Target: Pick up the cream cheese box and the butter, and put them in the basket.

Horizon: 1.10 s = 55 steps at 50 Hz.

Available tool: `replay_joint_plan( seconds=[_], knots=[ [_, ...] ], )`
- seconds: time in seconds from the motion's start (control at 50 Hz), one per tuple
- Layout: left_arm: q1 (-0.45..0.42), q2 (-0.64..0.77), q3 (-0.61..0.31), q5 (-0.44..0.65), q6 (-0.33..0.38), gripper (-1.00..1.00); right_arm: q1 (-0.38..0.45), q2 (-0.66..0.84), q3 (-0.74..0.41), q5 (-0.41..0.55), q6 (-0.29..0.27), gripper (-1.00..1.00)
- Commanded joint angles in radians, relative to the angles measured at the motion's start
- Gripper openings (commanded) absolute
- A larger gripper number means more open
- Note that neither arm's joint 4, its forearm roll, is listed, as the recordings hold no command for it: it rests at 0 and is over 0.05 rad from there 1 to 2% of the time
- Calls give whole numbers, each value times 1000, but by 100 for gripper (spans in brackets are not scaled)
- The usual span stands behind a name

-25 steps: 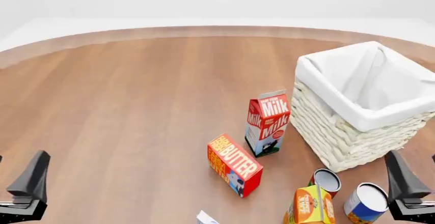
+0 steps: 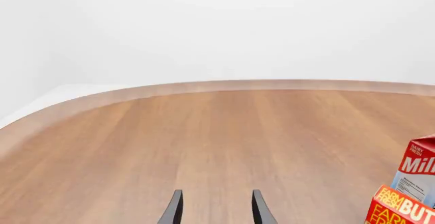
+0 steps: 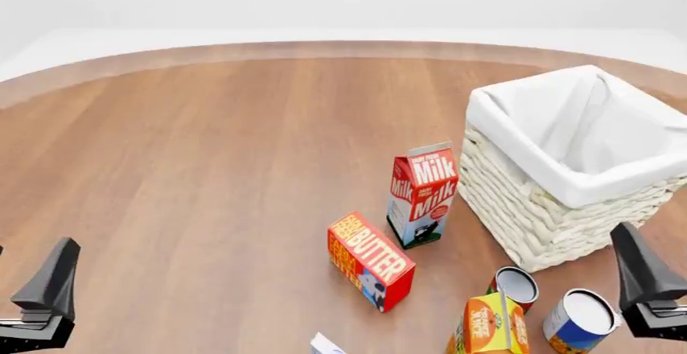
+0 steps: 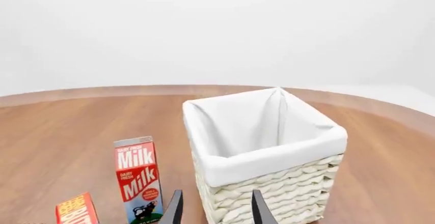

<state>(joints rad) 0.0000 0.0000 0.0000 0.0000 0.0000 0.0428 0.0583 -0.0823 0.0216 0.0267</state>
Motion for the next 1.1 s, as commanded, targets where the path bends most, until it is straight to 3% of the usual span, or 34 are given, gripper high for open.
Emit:
replay_joint_plan(
  seconds=[0.02,0.28,0.42,0.46,0.5,0.56,0.66,0.72,0.8,0.9,1.1],
  knots=[
    [0,0,0,0,0,100,88,89,-128,45,-11,100],
    [0,0,0,0,0,100,227,235,-328,114,-96,100],
    [0,0,0,0,0,100,312,309,-373,127,-145,100],
    [0,0,0,0,0,100,349,346,-398,137,-182,100],
    [0,0,0,0,0,100,372,371,-433,151,-159,100],
    [0,0,0,0,0,100,391,411,-461,146,-207,100],
    [0,0,0,0,0,100,433,463,-485,140,-206,100],
    [0,0,0,0,0,100,461,491,-507,146,-239,100],
    [0,0,0,0,0,100,516,548,-558,166,-222,100],
    [0,0,0,0,0,100,546,627,-600,185,-247,100],
    [0,0,0,0,0,100,590,746,-721,253,-226,100]
  ],
)
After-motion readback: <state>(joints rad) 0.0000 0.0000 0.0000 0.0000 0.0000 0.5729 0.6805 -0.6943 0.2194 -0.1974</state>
